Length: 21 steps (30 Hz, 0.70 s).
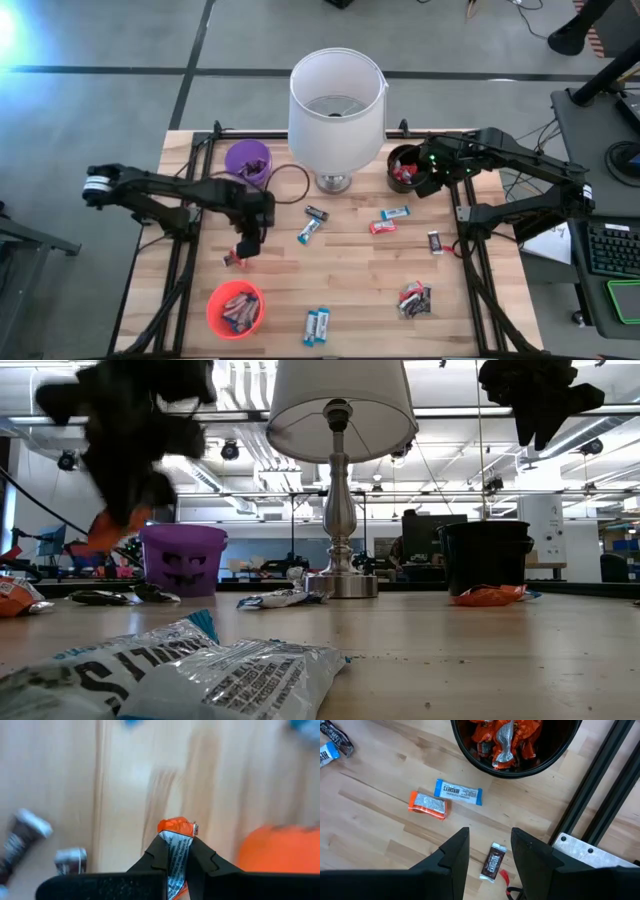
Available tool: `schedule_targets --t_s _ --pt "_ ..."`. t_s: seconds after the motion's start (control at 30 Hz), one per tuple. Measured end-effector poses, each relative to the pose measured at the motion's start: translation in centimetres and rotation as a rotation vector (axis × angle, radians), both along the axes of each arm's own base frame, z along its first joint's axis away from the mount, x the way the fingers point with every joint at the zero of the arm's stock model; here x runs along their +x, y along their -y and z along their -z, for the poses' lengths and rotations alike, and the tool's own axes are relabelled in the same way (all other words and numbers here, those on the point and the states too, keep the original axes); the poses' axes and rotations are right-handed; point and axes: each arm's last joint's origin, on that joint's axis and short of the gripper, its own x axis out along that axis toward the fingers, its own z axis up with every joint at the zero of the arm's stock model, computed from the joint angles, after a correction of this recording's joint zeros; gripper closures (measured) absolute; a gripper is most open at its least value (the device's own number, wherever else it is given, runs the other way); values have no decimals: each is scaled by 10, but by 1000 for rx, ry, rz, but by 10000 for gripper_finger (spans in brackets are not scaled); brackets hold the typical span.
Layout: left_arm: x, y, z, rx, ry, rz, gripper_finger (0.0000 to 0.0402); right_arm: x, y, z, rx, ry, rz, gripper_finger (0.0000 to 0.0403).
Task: Organize candy in baskets
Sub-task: Put the orange chocolate bar into the black bucket
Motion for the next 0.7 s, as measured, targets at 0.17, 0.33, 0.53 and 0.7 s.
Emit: schedule_targets --t_s 0.17,0.33,0.53,0.7 --pt "8 -2 -59 73 230 1 397 1 -1 0 44 18 -50 266" --pt "12 -5 -123 206 492 23 397 7 -3 -2 115 116 -167 266" --pt "12 -8 -180 288 728 69 397 25 -5 -9 145 335 -360 266" --pt "11 -10 -190 306 762 75 397 40 -12 -18 82 501 -515 266"
